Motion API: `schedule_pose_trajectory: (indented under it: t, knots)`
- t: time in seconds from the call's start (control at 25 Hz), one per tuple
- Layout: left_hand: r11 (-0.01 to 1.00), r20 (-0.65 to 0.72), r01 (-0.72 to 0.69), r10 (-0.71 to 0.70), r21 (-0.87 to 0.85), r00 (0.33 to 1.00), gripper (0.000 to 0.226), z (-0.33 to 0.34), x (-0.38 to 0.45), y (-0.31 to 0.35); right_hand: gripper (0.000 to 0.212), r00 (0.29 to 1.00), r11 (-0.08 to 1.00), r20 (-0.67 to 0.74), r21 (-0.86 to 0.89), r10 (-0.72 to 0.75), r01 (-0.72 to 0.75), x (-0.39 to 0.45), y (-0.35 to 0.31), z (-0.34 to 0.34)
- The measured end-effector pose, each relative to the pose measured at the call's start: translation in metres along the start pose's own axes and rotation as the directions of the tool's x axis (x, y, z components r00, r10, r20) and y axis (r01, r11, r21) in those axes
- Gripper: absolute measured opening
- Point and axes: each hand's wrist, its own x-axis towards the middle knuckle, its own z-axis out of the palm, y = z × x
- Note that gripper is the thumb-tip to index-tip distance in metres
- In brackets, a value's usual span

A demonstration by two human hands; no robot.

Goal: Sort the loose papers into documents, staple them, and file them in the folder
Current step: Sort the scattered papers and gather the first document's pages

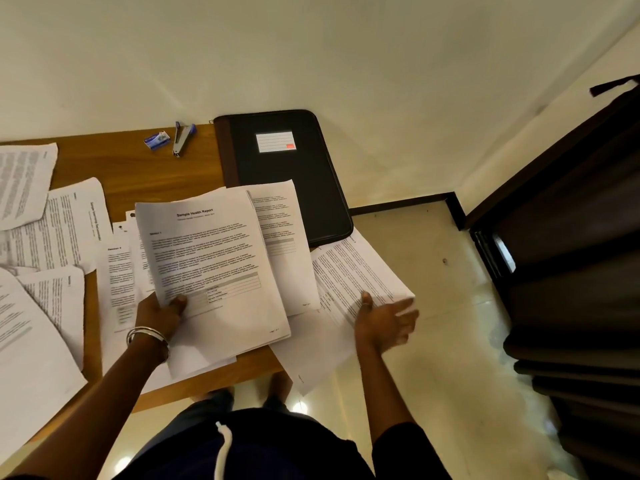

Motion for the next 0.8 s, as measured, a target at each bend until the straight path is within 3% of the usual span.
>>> schedule_pose_trajectory:
  t: [0.04, 0.12, 0.24, 0.32, 0.4, 0.48, 0.56, 0.64, 0.68, 0.8]
  knots:
    - [1.0, 0.004, 0.001, -0.001, -0.003, 1.0, 0.036, 0.0, 0.0, 0.0, 0.085, 0.977, 0.975, 0.098, 0.1, 0.188, -0.197, 0.006, 0.002, -0.005]
    - [1.0, 0.022, 0.011, -0.01, -0.018, 1.0, 0.036, 0.0, 0.003, 0.002, 0.056, 0.917, 0.837, 0.266, 0.389, 0.297, -0.384, 0.01, 0.006, -0.009]
    - [0.997, 0.053, 0.033, -0.03, -0.063, 0.998, 0.036, 0.001, 0.006, 0.007, 0.024, 0.979, 0.819, 0.064, 0.539, 0.195, -0.198, -0.003, 0.009, -0.016]
    - [0.995, 0.084, 0.045, -0.037, -0.089, 0.996, 0.037, 0.003, 0.007, 0.013, 0.022, 0.993, 0.74, -0.011, 0.668, 0.115, -0.078, -0.013, 0.001, -0.024]
    - [0.992, 0.112, 0.051, -0.038, -0.116, 0.993, 0.036, 0.005, 0.01, 0.017, 0.035, 0.999, 0.661, 0.03, 0.749, 0.024, -0.038, -0.02, -0.008, -0.031]
    - [0.991, 0.138, 0.039, -0.022, -0.129, 0.99, 0.035, 0.006, 0.014, 0.02, 0.04, 0.983, 0.72, 0.184, 0.684, -0.016, -0.116, -0.025, -0.01, -0.03]
    - [0.989, 0.154, 0.03, -0.008, -0.142, 0.988, 0.035, 0.005, 0.018, 0.022, 0.03, 0.978, 0.822, 0.197, 0.545, 0.063, -0.162, -0.029, -0.01, -0.034]
    - [0.985, 0.163, 0.036, -0.008, -0.169, 0.987, 0.034, 0.001, 0.024, 0.025, 0.023, 0.996, 0.921, -0.046, 0.384, 0.082, -0.058, -0.036, -0.021, -0.054]
    - [0.984, 0.162, 0.044, -0.016, -0.173, 0.987, 0.034, -0.002, 0.027, 0.028, 0.021, 0.98, 0.952, -0.196, 0.304, 0.023, 0.038, -0.041, -0.032, -0.066]
    - [0.981, 0.161, 0.047, -0.017, -0.188, 0.987, 0.037, -0.012, 0.041, 0.033, 0.025, 0.813, 0.887, -0.485, 0.143, -0.324, 0.439, -0.059, -0.076, -0.104]
